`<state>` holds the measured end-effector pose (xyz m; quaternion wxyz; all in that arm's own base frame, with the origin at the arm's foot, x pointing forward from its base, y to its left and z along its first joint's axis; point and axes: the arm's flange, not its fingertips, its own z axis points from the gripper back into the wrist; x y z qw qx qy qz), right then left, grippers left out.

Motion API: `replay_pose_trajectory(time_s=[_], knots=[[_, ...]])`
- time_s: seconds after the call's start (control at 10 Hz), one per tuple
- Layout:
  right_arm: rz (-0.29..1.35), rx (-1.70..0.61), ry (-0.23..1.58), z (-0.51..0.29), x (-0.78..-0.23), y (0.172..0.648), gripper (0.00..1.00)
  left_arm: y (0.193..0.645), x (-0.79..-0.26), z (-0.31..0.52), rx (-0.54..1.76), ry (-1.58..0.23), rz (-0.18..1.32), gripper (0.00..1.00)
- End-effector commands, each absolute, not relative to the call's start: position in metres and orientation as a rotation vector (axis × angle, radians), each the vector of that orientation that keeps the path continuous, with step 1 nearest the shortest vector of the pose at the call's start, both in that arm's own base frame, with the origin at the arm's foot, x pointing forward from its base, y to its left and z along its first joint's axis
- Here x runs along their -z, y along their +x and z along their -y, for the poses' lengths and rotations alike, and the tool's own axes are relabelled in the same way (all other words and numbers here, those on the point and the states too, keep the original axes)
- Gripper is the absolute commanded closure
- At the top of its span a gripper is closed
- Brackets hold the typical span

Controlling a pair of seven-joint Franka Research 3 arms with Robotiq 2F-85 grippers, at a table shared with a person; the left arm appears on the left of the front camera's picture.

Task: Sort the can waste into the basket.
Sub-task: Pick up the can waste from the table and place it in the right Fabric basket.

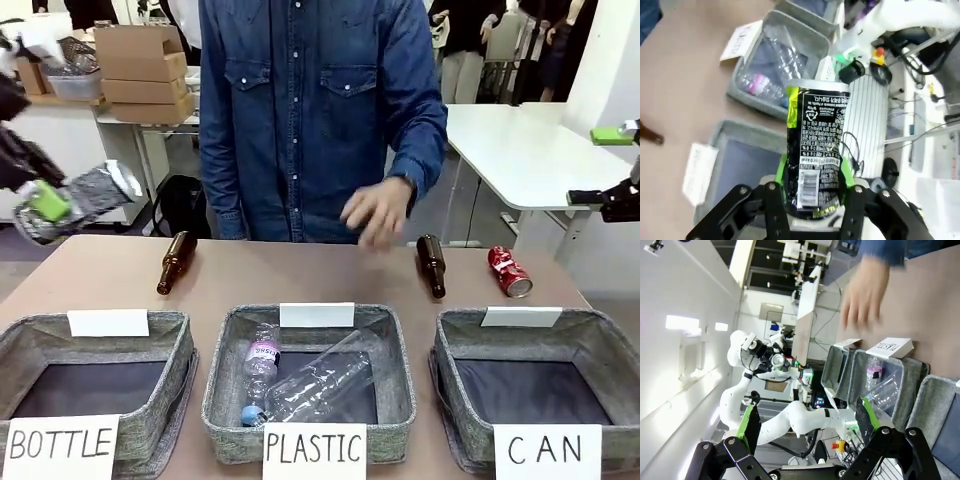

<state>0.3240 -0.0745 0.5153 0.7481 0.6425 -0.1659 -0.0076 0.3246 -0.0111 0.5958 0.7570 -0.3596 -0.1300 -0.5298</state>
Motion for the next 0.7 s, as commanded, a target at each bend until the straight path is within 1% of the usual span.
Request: replay_pose_trajectory(time_s=[0.0,0.2,0.3,0.4,0.5,0.6], knots=[[0.384,-0.008,1.413,0.075,-0.515,0.325,0.0,0.301,-0.596,0.001,1.154,-0.79,0.343,0.56],[0.384,-0.008,1.413,0.075,-0.515,0.325,0.0,0.308,-0.598,0.02,1.173,-0.774,0.32,0.56],[0.363,0.017,1.405,0.075,-0.515,0.324,0.0,0.319,-0.6,0.044,1.149,-0.781,0.332,0.56],[0.329,-0.017,1.367,0.089,-0.527,0.305,0.0,0.334,-0.602,0.087,1.106,-0.769,0.375,0.56],[0.336,0.004,1.324,0.113,-0.541,0.284,0.0,0.346,-0.605,0.14,1.193,-0.765,0.36,0.56],[0.367,0.071,1.233,0.142,-0.551,0.258,0.0,0.361,-0.608,0.199,1.309,-0.766,0.337,0.56]])
